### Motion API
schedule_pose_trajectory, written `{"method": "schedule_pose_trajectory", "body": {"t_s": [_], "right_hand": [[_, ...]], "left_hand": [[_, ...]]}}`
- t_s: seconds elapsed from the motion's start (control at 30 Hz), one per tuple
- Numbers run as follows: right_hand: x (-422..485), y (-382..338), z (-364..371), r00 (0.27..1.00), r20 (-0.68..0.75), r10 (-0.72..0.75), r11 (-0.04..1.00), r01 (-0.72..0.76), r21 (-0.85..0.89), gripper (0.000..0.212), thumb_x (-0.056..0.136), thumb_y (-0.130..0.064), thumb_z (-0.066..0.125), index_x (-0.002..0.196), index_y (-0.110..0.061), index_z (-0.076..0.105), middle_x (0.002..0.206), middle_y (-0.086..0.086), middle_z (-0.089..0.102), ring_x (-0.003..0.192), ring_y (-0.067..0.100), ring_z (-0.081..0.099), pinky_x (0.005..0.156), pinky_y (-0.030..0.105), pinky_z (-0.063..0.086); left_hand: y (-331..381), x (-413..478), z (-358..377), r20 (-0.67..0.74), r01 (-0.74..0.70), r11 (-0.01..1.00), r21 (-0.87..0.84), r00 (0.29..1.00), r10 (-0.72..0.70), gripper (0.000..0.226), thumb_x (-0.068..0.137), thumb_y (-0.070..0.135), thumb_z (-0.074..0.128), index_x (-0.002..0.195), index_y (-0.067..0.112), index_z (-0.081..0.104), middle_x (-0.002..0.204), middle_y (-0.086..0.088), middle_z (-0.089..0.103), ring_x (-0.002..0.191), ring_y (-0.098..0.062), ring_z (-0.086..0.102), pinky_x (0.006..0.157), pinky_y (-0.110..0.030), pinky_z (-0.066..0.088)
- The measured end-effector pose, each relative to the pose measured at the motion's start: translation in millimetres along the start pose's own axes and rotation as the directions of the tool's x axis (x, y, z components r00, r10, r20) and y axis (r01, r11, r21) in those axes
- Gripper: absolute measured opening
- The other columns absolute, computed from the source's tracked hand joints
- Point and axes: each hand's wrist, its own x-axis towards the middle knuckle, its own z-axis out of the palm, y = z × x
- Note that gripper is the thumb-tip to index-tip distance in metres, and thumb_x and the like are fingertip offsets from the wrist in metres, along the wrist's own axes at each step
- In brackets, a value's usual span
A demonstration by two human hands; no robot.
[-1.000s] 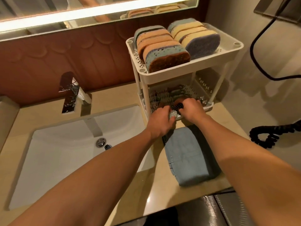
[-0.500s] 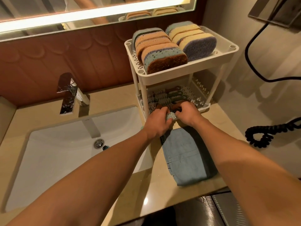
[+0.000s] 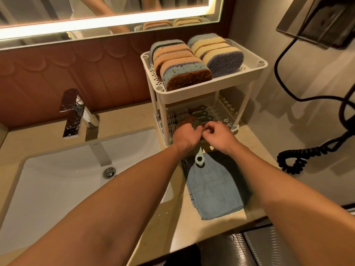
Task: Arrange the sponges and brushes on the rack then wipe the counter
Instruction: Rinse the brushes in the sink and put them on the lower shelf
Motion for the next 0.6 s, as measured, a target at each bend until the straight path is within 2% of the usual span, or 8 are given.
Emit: {"method": "schedule_pose_trajectory", "body": {"t_s": [0.1,0.23,0.33,0.4,0.5,0.6], "right_hand": [[-3.4,1.3,-2.8,1.000,-0.017,0.001,0.998,0.000,0.064,0.010,0.091,-0.024,0.056,0.098,-0.020,0.062,0.084,0.005,0.066,0.074,0.018,0.060,0.064,0.037,0.049],[-0.3,4.3,-3.2,1.000,0.018,-0.005,0.997,0.004,0.074,0.015,0.090,-0.028,0.064,0.102,-0.021,0.060,0.086,0.000,0.063,0.078,0.018,0.061,0.069,0.037,0.053],[4.5,6.3,-0.8,0.999,0.008,-0.036,0.999,0.036,-0.023,0.029,0.090,-0.033,0.068,0.117,-0.026,0.061,0.101,-0.008,0.065,0.093,0.013,0.063,0.082,0.037,0.057],[9.4,7.6,2.0,0.999,-0.008,-0.049,0.996,0.048,-0.080,0.036,0.092,-0.033,0.068,0.126,-0.024,0.061,0.112,-0.010,0.064,0.105,0.012,0.060,0.092,0.037,0.054],[15.8,8.7,6.9,0.998,-0.033,-0.048,0.978,0.040,-0.204,0.031,0.095,-0.034,0.064,0.123,-0.021,0.061,0.118,0.001,0.066,0.112,0.024,0.059,0.098,0.045,0.050],[18.2,7.0,6.7,0.998,-0.041,-0.047,0.919,0.027,-0.394,0.027,0.101,-0.030,0.054,0.126,-0.021,0.060,0.121,0.007,0.063,0.121,0.032,0.049,0.107,0.044,0.036]], "left_hand": [[5.3,3.7,2.8,0.009,0.064,0.998,0.000,0.998,-0.064,0.041,0.101,0.045,0.046,0.071,0.021,0.058,0.073,0.001,0.060,0.079,-0.021,0.061,0.079,-0.035,0.051],[7.5,2.8,4.3,0.021,0.126,0.992,-0.001,0.992,-0.126,0.042,0.103,0.046,0.044,0.071,0.022,0.056,0.075,0.001,0.059,0.083,-0.021,0.062,0.089,-0.039,0.052],[5.2,0.2,2.1,-0.004,0.126,0.992,0.000,0.992,-0.126,0.038,0.103,0.043,0.046,0.070,0.025,0.046,0.073,0.002,0.053,0.084,-0.021,0.058,0.090,-0.038,0.052],[0.2,0.4,2.6,-0.013,0.120,0.993,0.019,0.993,-0.119,0.038,0.103,0.041,0.044,0.069,0.024,0.047,0.075,0.000,0.055,0.084,-0.022,0.058,0.088,-0.037,0.051],[-8.7,2.1,5.0,-0.015,0.104,0.990,0.093,0.995,-0.103,0.042,0.104,0.041,0.039,0.074,0.017,0.057,0.084,-0.004,0.060,0.086,-0.025,0.058,0.082,-0.035,0.049],[-16.9,4.1,8.8,0.009,0.061,0.990,0.127,0.998,-0.062,0.041,0.104,0.039,0.038,0.085,0.014,0.064,0.090,-0.007,0.063,0.088,-0.026,0.061,0.078,-0.034,0.048]]}}
